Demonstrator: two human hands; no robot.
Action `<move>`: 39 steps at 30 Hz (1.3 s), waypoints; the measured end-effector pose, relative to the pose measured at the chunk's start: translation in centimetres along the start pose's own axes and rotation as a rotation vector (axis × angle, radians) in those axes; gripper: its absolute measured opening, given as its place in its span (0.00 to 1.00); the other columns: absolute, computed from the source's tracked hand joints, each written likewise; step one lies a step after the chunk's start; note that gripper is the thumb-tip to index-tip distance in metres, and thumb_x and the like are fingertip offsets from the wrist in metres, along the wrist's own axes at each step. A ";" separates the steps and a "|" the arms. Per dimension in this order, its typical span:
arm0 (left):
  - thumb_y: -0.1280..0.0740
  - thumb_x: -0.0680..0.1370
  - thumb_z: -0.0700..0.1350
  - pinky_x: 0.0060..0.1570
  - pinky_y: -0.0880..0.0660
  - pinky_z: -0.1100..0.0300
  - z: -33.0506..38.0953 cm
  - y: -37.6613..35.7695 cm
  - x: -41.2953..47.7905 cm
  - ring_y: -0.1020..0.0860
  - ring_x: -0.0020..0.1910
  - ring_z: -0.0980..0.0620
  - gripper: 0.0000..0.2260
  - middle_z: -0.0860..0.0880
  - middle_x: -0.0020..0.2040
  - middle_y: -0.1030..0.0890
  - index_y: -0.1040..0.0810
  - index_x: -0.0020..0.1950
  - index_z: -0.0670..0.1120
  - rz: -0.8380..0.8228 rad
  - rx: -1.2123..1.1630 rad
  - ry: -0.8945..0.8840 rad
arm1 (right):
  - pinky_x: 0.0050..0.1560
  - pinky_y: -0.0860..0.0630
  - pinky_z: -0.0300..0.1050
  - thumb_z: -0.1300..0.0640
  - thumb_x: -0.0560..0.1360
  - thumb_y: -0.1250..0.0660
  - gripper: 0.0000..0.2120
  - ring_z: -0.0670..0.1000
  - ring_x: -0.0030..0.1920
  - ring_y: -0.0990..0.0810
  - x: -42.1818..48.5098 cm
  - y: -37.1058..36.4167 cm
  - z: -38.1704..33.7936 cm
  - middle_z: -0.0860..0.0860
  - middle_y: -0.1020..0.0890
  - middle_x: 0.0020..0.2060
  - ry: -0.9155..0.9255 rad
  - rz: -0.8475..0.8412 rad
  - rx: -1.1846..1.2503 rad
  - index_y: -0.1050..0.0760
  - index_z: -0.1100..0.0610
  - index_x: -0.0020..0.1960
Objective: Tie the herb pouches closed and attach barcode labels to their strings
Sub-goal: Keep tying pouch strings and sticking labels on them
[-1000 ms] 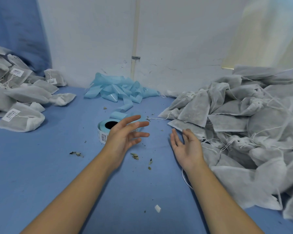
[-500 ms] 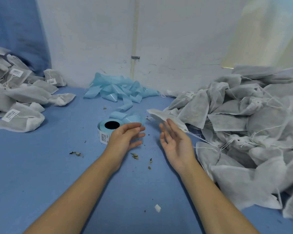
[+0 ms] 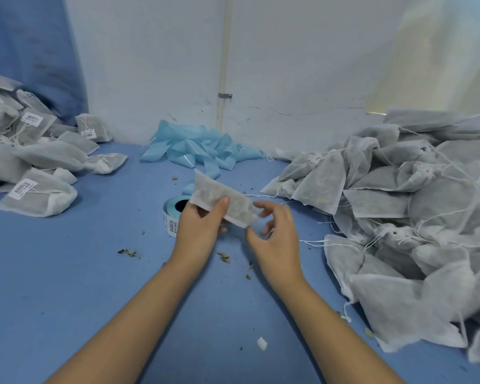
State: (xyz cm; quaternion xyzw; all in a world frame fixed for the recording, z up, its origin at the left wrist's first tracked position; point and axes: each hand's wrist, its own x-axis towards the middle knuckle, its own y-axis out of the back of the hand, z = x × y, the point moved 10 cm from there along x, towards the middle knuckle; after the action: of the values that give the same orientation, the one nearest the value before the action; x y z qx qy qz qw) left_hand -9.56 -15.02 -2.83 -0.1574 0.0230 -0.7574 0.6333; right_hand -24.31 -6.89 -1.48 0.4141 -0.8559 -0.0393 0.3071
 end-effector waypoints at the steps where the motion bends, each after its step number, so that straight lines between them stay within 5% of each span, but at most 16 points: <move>1: 0.31 0.77 0.45 0.34 0.23 0.65 0.1 -0.2 -0.2 0.17 0.41 0.56 0.01 0.55 0.41 0.16 0.22 0.48 0.49 -0.007 0.018 -0.006 | 0.39 0.31 0.31 0.62 0.70 0.30 0.18 0.40 0.38 0.29 -0.1 -0.1 -0.3 0.41 0.28 0.49 0.027 0.005 -0.052 0.26 0.48 0.56; 4: 0.28 0.73 0.48 0.36 0.23 0.65 0.4 -1.3 -0.7 0.17 0.44 0.54 0.08 0.53 0.46 0.16 0.22 0.51 0.50 -0.089 0.009 0.003 | 0.39 0.32 0.30 0.60 0.72 0.30 0.12 0.39 0.38 0.28 -0.1 -0.6 0.2 0.44 0.23 0.48 -0.003 -0.025 -0.050 0.24 0.48 0.53; 7: 0.29 0.72 0.51 0.31 0.27 0.68 0.8 -1.8 -1.2 0.20 0.37 0.59 0.13 0.54 0.49 0.17 0.21 0.56 0.51 -0.131 0.068 -0.001 | 0.37 0.30 0.31 0.57 0.75 0.32 0.01 0.42 0.37 0.25 0.0 -0.6 1.4 0.49 0.19 0.41 -0.099 -0.037 0.092 0.23 0.52 0.47; 13: 0.39 0.81 0.39 0.23 0.28 0.62 -1.5 -2.1 -1.7 0.20 0.29 0.54 0.12 0.52 0.58 0.21 0.28 0.64 0.46 -0.163 0.093 0.154 | 0.34 0.27 0.36 0.63 0.77 0.34 0.04 0.43 0.31 0.23 0.0 -0.8 4.3 0.51 0.21 0.35 -0.437 -0.016 0.598 0.22 0.64 0.48; 17: 0.38 0.80 0.39 0.28 0.23 0.63 -3.1 -3.9 -2.7 0.15 0.39 0.46 0.07 0.46 0.49 0.16 0.25 0.58 0.41 -0.252 -0.135 0.347 | 0.32 0.26 0.35 0.63 0.77 0.35 0.05 0.43 0.31 0.21 -0.3 -1.8 4.6 0.49 0.18 0.32 -0.540 -0.057 0.841 0.23 0.60 0.43; 23: 0.36 0.79 0.37 0.34 0.21 0.66 -4.7 -3.5 -3.0 0.15 0.41 0.48 0.06 0.41 0.41 0.15 0.22 0.51 0.35 -0.185 -0.308 0.491 | 0.40 0.29 0.43 0.58 0.76 0.32 0.05 0.53 0.38 0.25 -0.4 -2.7 4.9 0.58 0.20 0.37 -0.525 -0.124 0.663 0.20 0.60 0.44; 27: 0.34 0.78 0.39 0.29 0.24 0.67 -4.9 -3.0 -2.8 0.20 0.28 0.55 0.05 0.48 0.28 0.20 0.21 0.45 0.37 -0.173 -0.206 0.473 | 0.48 0.27 0.51 0.55 0.76 0.32 0.09 0.56 0.41 0.25 -0.2 -3.0 4.6 0.60 0.20 0.39 -0.489 -0.202 0.586 0.19 0.61 0.43; 32: 0.38 0.79 0.36 0.26 0.31 0.67 -4.5 -2.8 -2.1 0.31 0.22 0.58 0.06 0.52 0.25 0.30 0.22 0.52 0.41 -0.132 -0.219 0.383 | 0.38 0.25 0.38 0.54 0.78 0.34 0.10 0.48 0.35 0.24 0.0 -2.9 4.5 0.54 0.20 0.36 -0.457 -0.196 0.521 0.18 0.59 0.43; 35: 0.40 0.80 0.35 0.26 0.31 0.65 -4.0 -2.9 -2.1 0.31 0.22 0.57 0.08 0.51 0.25 0.29 0.23 0.51 0.44 -0.157 -0.216 0.341 | 0.36 0.27 0.41 0.52 0.78 0.35 0.14 0.51 0.33 0.25 -0.2 -3.2 4.0 0.54 0.20 0.32 -0.415 -0.219 0.421 0.19 0.59 0.39; 39: 0.42 0.79 0.33 0.26 0.35 0.61 -3.4 -3.5 -2.4 0.29 0.22 0.52 0.10 0.49 0.24 0.31 0.24 0.52 0.45 -0.233 -0.038 0.260 | 0.35 0.28 0.46 0.62 0.77 0.35 0.12 0.56 0.28 0.25 -0.6 -3.8 2.6 0.59 0.21 0.29 -0.342 -0.289 0.507 0.22 0.61 0.35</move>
State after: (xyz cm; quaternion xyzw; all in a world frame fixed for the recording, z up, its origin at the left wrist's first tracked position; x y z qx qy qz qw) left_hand -13.47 -12.54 -5.75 -0.0716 0.1009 -0.8392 0.5296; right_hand -22.89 -9.37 -5.09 0.5819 -0.8100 0.0627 0.0378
